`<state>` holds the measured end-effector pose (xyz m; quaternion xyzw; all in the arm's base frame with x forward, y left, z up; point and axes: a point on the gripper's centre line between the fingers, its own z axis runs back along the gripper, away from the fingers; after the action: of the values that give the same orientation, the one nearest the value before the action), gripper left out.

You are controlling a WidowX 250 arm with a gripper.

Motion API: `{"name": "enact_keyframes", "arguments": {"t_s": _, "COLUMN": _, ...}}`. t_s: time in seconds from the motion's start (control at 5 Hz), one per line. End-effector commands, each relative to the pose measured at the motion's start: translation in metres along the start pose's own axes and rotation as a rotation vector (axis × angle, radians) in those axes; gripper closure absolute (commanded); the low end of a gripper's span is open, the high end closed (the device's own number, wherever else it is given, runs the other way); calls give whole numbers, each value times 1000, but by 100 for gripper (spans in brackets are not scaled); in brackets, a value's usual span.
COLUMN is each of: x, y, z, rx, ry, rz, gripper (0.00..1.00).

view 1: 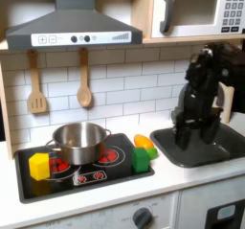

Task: Reach green block

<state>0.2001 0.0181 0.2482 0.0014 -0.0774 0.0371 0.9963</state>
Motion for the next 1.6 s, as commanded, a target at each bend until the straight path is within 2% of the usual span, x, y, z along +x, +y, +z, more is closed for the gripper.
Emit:
{"name": "enact_keyframes", "arguments": {"t_s": 0.0, "x": 33, "y": 15, "z": -12, "rx": 13, "ry": -4, "rz": -37, "gripper": 0}}
{"name": "enact_keyframes", "arguments": {"t_s": 0.4, "x": 62, "y": 21, "z": -22, "rx": 33, "ry": -24, "rz": -62, "gripper": 0}}
{"name": "enact_keyframes", "arguments": {"t_s": 0.8, "x": 88, "y": 27, "z": -34, "rx": 32, "ry": -26, "rz": -39, "gripper": 0}}
{"name": "enact_keyframes", "arguments": {"t_s": 1.4, "x": 96, "y": 32, "z": -58, "rx": 23, "ry": 18, "rz": -40, "gripper": 0}}
